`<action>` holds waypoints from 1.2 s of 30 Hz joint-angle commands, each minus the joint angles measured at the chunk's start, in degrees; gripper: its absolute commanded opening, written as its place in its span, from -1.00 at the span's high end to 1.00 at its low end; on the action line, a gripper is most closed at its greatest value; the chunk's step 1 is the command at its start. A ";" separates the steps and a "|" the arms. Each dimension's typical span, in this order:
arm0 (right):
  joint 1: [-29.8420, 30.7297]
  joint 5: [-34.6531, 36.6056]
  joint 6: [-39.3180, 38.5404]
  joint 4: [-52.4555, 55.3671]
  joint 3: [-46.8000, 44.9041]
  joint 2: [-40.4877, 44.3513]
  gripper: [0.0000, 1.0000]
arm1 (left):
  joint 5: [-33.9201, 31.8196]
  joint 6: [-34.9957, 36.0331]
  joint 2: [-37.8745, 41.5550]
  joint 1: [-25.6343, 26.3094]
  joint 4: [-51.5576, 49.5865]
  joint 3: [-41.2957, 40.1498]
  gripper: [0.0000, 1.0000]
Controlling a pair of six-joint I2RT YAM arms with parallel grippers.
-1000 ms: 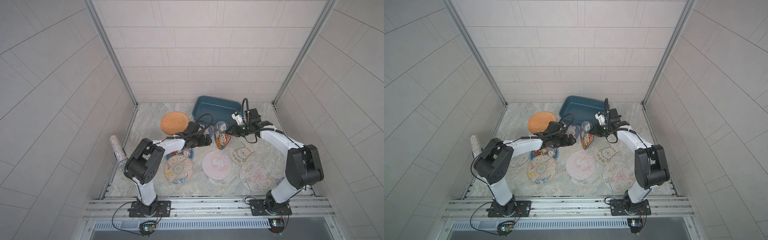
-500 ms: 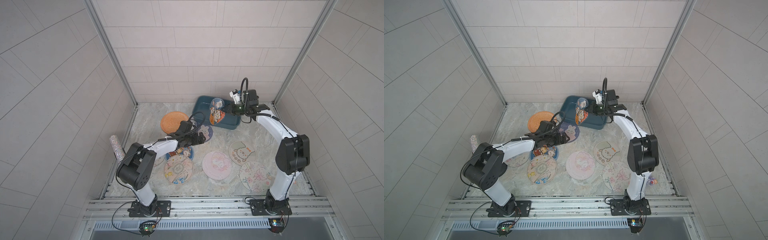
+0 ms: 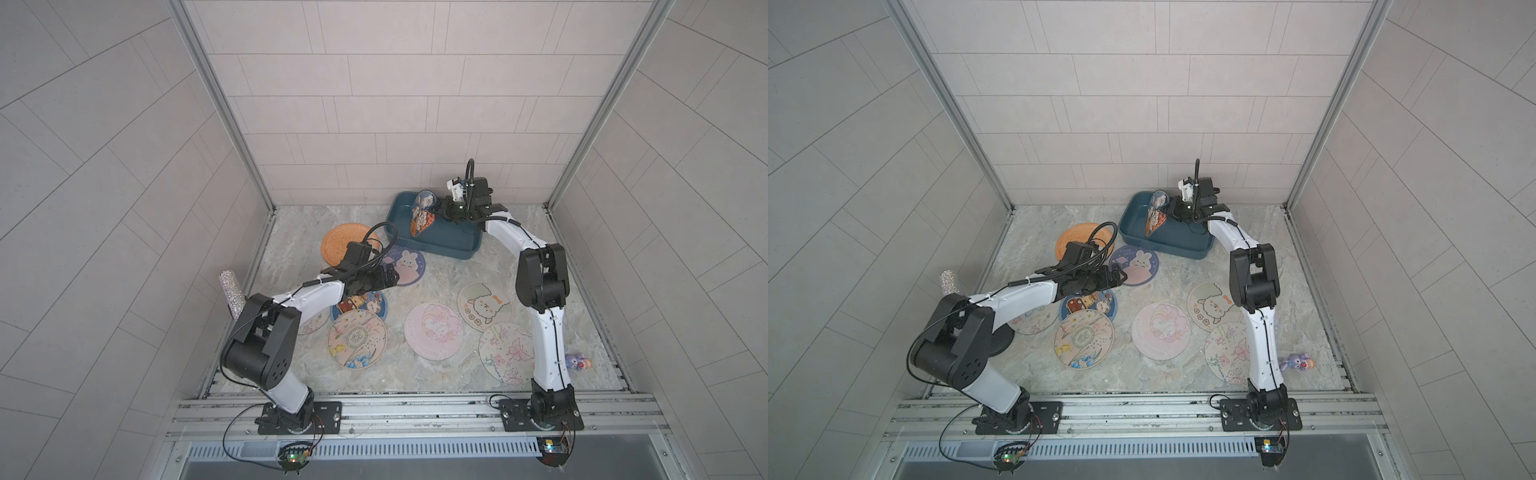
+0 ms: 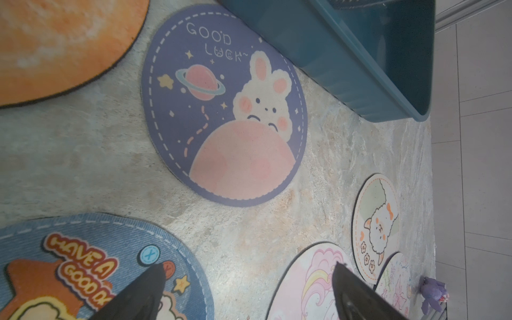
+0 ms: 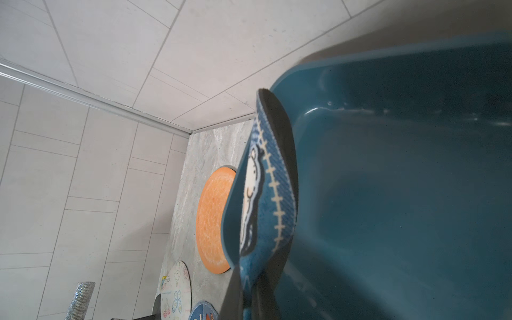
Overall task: Put the coasters into the storage box
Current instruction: Place the coaster in the storage box.
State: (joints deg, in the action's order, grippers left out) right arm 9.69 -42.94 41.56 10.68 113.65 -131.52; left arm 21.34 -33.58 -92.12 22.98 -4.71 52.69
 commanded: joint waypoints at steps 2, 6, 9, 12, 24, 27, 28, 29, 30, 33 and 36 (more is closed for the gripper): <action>-1.57 5.92 -0.65 2.00 -0.48 -1.04 1.00 | -1.18 1.24 1.88 -0.74 -1.88 -0.65 -0.98; -2.28 10.32 -7.15 13.09 4.97 -4.94 1.00 | -1.81 1.89 1.52 -0.81 -2.84 -0.31 -0.98; -2.42 14.92 -11.68 21.05 9.50 -6.74 1.00 | -2.35 2.28 1.56 -0.81 -3.27 -0.19 -0.99; -2.35 19.42 -14.84 26.60 12.84 -7.52 1.00 | -3.04 2.38 1.83 -0.86 -3.56 -0.39 -0.99; -2.04 23.90 -21.68 33.71 15.98 -4.94 -0.34 | -5.01 2.56 1.76 -0.83 -4.57 -0.52 -0.99; -1.93 22.71 -22.18 33.78 14.07 -2.66 -0.38 | -5.91 2.56 1.60 -0.90 -5.09 -0.40 -0.99; -1.92 21.90 -22.24 34.08 13.36 -1.80 -0.38 | -6.30 2.56 1.40 -0.89 -5.35 -0.39 -0.99; -1.89 21.23 -22.39 34.36 12.62 -0.98 -0.38 | -6.72 2.56 1.33 -0.93 -5.68 -0.30 -0.99; -1.91 20.26 -22.49 34.39 11.29 0.25 -0.38 | -7.12 2.64 1.29 -0.93 -6.06 -0.13 -0.99; -1.29 18.30 -22.49 31.90 4.29 5.08 -0.39 | -7.74 3.11 1.00 -0.97 -6.55 0.14 -0.99; -0.97 16.57 -22.01 28.94 -3.25 11.03 -0.40 | -7.26 3.87 0.63 -0.92 -7.24 0.75 -0.99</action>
State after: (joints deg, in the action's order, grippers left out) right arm 7.99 -23.94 20.18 41.47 114.10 -126.48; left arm 14.92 -31.07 -92.12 22.35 -10.22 52.69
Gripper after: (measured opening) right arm 0.697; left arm 0.995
